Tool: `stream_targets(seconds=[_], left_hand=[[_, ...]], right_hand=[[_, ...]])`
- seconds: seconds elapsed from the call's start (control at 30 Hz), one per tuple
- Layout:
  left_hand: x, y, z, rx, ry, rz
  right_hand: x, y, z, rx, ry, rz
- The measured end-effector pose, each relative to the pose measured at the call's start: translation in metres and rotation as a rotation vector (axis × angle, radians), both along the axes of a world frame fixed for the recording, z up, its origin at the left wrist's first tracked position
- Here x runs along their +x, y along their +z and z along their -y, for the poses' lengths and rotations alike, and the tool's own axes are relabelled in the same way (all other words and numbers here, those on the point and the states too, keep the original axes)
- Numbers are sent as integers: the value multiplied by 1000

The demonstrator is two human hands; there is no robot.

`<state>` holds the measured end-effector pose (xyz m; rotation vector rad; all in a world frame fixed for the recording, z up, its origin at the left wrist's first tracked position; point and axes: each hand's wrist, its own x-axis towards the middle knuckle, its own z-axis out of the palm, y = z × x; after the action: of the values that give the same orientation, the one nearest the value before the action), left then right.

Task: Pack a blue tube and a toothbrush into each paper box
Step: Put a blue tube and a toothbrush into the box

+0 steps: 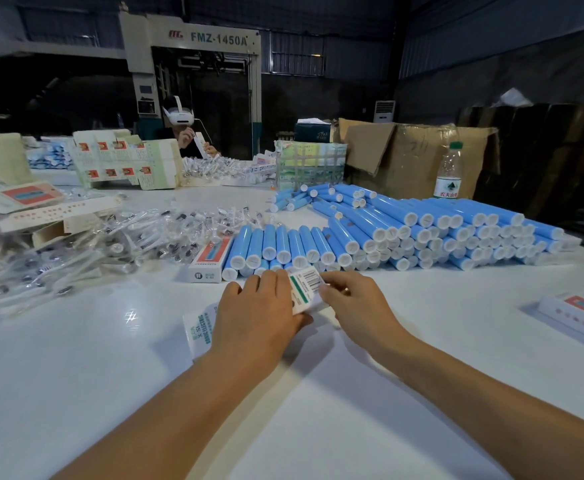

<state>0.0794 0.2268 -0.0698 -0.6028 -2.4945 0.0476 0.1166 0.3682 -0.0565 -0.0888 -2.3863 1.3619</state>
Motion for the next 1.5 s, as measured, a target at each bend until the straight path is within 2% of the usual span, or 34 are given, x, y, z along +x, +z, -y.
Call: stream_targets(seconds=[0.1, 0.17, 0.23, 0.37, 0.43, 0.5, 0.63, 0.7, 0.77, 0.87, 0.97, 1.03, 1.1, 1.17, 1.2, 1.37, 1.5], left_hand=[[-2, 4, 3, 48, 17, 10], [-3, 6, 6, 72, 26, 5], [-2, 8, 9, 75, 28, -16], [-3, 10, 7, 48, -7, 16], [-2, 9, 5, 30, -22, 30], [-2, 7, 5, 23, -37, 23], [1, 6, -1, -33, -49, -7], [7, 8, -6, -72, -10, 19], [18, 10, -9, -91, 22, 0], [23, 8, -10, -43, -13, -152], [22, 7, -10, 14, -29, -165], [22, 10, -9, 25, -32, -128], [19, 8, -8, 18, -44, -63], [11, 4, -4, 20, -59, -91], [8, 3, -3, 17, -56, -102], [9, 4, -1, 70, -46, -76], [14, 10, 1, 96, -27, -41]], right_hand=[[-3, 0, -11, 222, -85, -148], [-6, 2, -18, 214, -172, -243], [-8, 4, -22, -33, -189, -200], [-12, 1, -14, -734, 120, 169], [-12, -1, -11, -867, 256, 219], [-13, -2, -9, -923, 294, 190], [-13, -7, -2, -833, 164, 117], [-12, -9, 3, -706, 49, 79], [-7, -11, 7, -379, -57, 32], [-1, -13, 12, 117, -110, -52], [1, -12, 12, 262, -86, -101], [3, -10, 12, 195, -55, -93], [3, -5, 10, -98, 11, -75], [3, 1, 7, -427, 82, -27], [2, 4, 4, -520, 102, -8], [0, 6, -3, -667, 147, -8], [0, 7, -5, -634, 145, -26]])
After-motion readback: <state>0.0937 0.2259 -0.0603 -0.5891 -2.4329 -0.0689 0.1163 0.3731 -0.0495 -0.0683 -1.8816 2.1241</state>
